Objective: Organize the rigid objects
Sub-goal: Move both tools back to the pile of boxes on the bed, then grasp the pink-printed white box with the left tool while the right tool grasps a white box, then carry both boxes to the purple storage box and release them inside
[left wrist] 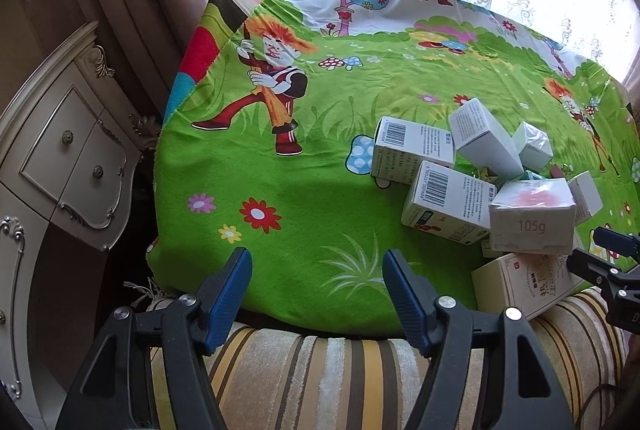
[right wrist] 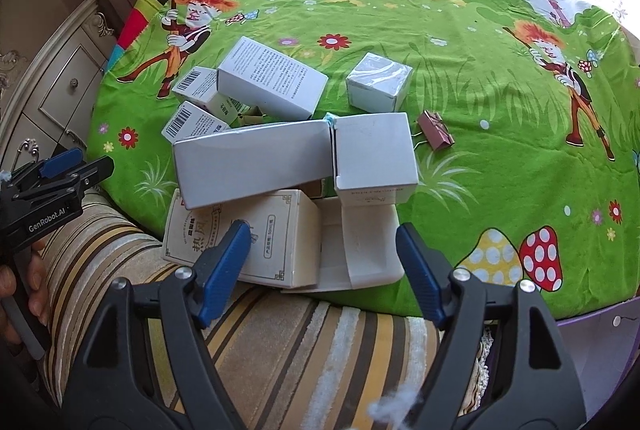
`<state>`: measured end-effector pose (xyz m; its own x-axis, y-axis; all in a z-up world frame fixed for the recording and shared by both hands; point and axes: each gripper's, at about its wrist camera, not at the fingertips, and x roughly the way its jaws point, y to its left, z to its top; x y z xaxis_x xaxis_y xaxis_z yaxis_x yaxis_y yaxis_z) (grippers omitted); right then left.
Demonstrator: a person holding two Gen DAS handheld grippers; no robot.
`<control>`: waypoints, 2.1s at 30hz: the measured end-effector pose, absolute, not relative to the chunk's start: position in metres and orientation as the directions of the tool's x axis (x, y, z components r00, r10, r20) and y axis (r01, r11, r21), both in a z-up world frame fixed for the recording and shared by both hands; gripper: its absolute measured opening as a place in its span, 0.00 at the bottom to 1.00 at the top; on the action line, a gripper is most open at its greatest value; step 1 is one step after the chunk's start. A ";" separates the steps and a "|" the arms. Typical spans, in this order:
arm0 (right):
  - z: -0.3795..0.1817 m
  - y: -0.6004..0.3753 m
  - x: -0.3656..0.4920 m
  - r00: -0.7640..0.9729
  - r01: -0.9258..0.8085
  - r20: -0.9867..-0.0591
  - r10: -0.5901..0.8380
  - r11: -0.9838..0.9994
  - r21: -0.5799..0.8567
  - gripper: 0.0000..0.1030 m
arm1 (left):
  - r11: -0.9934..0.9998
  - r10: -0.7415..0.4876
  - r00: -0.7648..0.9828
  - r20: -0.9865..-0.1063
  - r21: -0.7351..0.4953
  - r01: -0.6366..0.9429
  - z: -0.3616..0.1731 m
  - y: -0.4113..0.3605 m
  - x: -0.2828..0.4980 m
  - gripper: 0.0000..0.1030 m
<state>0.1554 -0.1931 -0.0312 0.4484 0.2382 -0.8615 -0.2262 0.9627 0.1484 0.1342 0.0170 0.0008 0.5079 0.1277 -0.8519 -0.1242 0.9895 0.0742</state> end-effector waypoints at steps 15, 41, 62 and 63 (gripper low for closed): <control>-0.029 -0.202 0.174 0.481 -0.214 -0.854 0.196 0.971 0.102 0.76 | 0.934 -0.351 0.494 -0.796 -0.338 0.119 0.011 -0.031 0.149 0.78; -0.039 -0.204 0.189 0.503 -0.284 -0.848 0.167 0.958 0.020 0.43 | 0.897 -0.441 0.438 -0.783 -0.395 0.197 -0.013 -0.063 0.178 0.68; -0.007 -0.234 0.132 0.579 -0.199 -0.799 0.163 0.978 0.056 0.43 | 0.962 -0.257 0.601 -0.757 -0.138 0.237 0.032 -0.091 0.116 0.67; -0.006 -0.236 0.127 0.581 -0.192 -0.798 0.162 0.980 0.059 0.43 | 0.962 -0.254 0.603 -0.756 -0.132 0.240 0.033 -0.094 0.112 0.67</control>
<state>0.1272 -0.2364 -0.0060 0.5811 0.1618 -0.7976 -0.1917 0.9797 0.0591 0.1125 -0.0941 0.0328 0.6027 -0.2544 -0.7563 0.2405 0.9617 -0.1319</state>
